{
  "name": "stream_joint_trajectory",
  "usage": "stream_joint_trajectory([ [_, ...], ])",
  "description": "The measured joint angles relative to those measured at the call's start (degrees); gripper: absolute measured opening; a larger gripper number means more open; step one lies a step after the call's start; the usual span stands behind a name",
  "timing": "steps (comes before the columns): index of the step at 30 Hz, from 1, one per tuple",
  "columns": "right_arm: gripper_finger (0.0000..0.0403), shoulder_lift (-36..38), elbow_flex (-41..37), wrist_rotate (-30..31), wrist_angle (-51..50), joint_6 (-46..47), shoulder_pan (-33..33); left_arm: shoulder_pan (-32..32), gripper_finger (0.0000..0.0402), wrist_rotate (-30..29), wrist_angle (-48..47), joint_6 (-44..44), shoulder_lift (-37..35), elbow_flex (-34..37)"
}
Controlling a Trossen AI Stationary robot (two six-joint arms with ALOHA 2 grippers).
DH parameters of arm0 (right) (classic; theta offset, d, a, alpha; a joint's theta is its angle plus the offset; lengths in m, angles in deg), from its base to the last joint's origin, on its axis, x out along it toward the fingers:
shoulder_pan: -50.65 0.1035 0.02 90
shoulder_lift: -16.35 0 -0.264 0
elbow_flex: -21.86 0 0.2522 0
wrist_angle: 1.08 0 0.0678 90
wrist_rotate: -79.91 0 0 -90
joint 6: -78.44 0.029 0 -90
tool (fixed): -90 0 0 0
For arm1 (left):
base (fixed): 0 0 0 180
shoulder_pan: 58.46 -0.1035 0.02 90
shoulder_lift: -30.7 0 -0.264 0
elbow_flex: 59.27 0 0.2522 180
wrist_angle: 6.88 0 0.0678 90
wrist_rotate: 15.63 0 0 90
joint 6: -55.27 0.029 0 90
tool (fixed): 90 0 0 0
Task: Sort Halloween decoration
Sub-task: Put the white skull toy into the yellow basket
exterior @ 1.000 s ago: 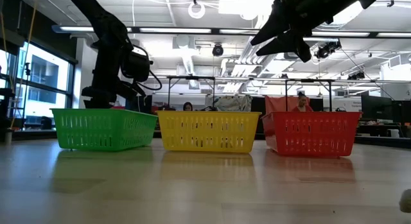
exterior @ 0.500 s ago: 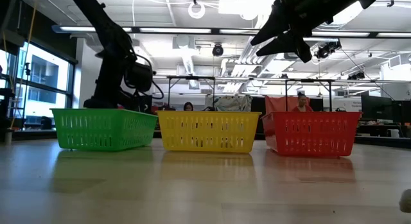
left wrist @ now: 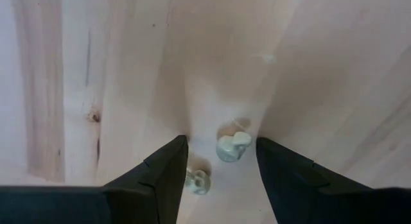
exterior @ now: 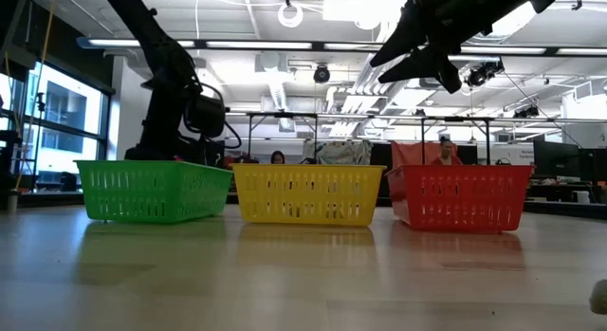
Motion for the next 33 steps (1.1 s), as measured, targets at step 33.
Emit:
stream_joint_trajectory([
  [33, 0.0138, 0.0, 0.0, 0.3, -0.5, 0.4, 0.0, -4.7, 0.0032, 5.6, 0.6, 0.4, -1.3, 0.2],
])
